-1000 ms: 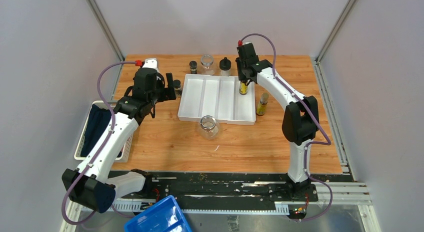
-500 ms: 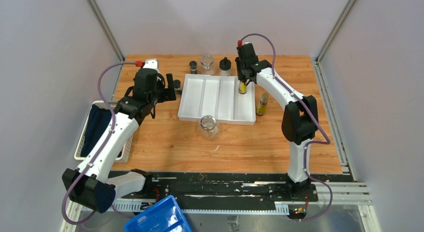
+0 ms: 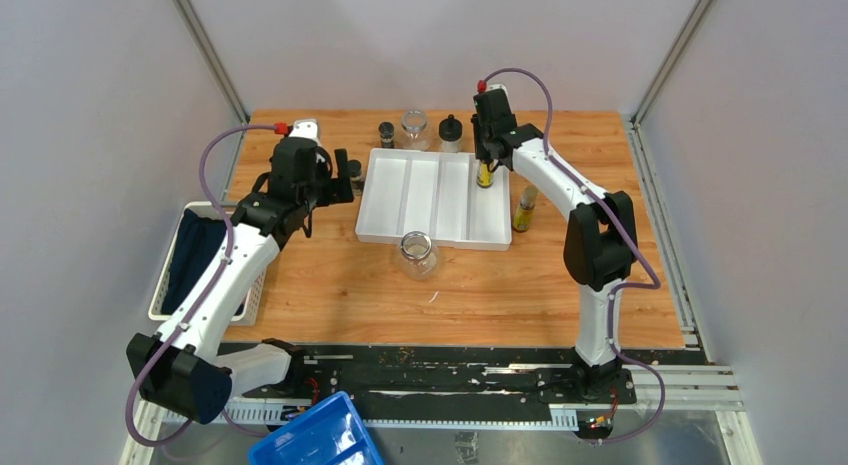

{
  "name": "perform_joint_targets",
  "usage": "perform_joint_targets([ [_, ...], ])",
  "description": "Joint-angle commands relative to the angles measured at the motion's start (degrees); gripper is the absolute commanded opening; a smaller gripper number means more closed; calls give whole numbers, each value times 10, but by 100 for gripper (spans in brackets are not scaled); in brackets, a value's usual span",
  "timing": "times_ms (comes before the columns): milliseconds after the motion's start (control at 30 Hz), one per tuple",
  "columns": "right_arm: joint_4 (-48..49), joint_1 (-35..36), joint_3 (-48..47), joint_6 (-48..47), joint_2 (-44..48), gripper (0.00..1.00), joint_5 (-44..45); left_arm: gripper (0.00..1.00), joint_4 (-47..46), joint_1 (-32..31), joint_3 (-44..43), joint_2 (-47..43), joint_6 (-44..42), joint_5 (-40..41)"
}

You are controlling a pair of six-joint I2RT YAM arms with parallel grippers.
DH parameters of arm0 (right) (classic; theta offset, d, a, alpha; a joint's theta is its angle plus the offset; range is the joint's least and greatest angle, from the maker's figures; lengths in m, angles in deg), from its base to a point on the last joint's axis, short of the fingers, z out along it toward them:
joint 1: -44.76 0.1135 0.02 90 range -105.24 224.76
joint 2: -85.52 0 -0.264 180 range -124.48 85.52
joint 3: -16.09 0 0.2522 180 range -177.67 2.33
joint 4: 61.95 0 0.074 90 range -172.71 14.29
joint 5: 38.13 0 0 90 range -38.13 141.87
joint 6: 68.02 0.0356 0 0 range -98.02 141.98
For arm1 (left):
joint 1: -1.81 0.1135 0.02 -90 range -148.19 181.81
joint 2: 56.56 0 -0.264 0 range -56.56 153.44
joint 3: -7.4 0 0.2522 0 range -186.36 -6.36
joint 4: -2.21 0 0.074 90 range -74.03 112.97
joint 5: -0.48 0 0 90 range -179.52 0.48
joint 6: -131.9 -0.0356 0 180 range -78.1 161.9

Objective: Organize the condiment bottles
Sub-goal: Place the bottle in the storage box.

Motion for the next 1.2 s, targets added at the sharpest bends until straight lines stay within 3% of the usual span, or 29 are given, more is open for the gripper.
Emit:
perform_joint_targets([
  [0, -1, 3, 28, 17, 14, 13, 23, 100, -7, 2, 10, 3, -2, -10],
  [567, 3, 1, 46, 17, 36, 68, 31, 100, -8, 2, 20, -1, 6, -19],
  [967, -32, 1, 30, -6, 109, 71, 67, 100, -29, 0, 36, -13, 20, -46],
  [1167, -42, 1, 126, -2, 208, 72, 110, 100, -66, -12, 59, -28, 29, -76],
])
